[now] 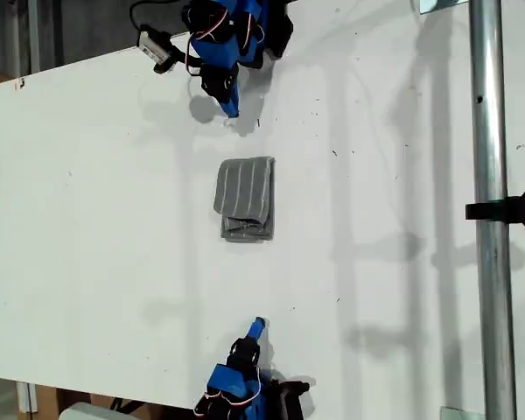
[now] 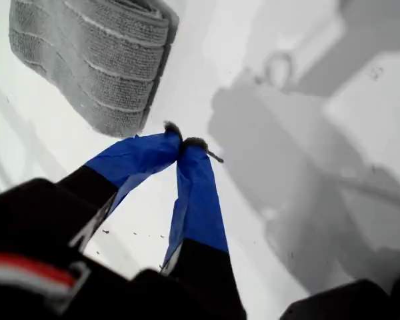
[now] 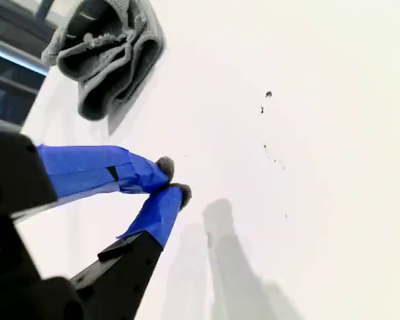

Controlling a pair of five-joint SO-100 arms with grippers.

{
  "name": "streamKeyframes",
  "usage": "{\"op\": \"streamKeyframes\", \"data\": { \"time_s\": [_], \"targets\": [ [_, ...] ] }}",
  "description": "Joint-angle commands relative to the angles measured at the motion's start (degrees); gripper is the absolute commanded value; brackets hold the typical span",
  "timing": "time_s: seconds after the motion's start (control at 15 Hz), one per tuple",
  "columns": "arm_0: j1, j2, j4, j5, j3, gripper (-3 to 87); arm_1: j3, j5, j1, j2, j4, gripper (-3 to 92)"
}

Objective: Grasp corners of a towel and fold twice.

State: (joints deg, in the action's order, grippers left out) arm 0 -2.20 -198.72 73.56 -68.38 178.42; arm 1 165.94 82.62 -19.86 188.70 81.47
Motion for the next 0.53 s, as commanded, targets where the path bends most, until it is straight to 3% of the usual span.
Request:
{"op": "streamKeyframes", "data": {
  "time_s": [0.0, 0.13, 0.47],
  "targets": [
    [6.77, -0.18, 0.44, 12.22, 0.26, 3.4, -0.35, 3.43, 0.62, -0.44, 3.96, 10.0],
    [11.87, -0.26, 0.44, 12.39, 0.26, 3.4, -0.35, 3.43, 1.76, -0.44, 3.96, 10.0],
    [12.13, -0.26, 0.44, 12.39, 0.26, 3.4, -0.35, 3.43, 2.81, -0.44, 3.96, 10.0]
  ]
}}
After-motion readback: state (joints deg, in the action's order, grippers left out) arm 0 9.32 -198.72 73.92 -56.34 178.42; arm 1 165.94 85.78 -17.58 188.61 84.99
